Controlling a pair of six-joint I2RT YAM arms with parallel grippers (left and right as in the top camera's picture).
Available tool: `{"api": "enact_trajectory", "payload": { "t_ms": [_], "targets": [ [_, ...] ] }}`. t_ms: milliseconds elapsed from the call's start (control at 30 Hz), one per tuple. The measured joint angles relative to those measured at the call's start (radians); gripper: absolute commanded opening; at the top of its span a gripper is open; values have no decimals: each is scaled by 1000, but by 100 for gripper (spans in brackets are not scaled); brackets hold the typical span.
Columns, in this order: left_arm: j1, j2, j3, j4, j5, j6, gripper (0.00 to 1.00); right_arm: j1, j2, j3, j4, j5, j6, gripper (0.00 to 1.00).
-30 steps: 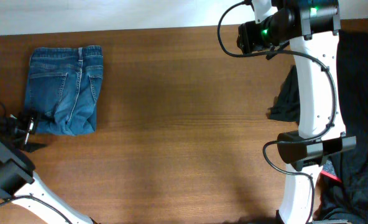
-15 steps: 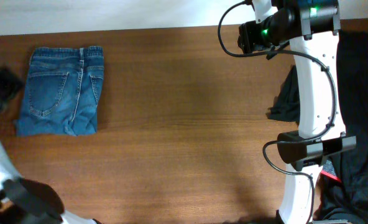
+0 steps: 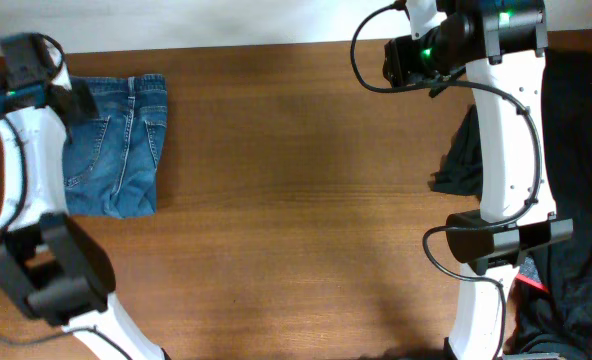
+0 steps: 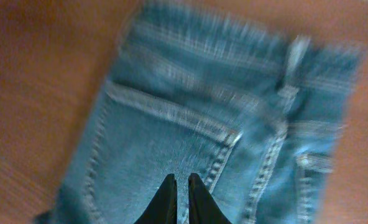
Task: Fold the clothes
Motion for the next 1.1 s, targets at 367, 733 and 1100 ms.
{"api": "enact_trajectory", "payload": {
  "t_ms": [367,733,1100],
  "targets": [
    [0,205,-1,-136,-24,11,57,0,0,0,-6,3,-2,78],
    [1,62,51,-208,58,20,73,0,0,0,-10,3,0,89],
    [-28,-246,98,-210,211,42,99,0,0,0,-6,3,-1,99]
  ]
}}
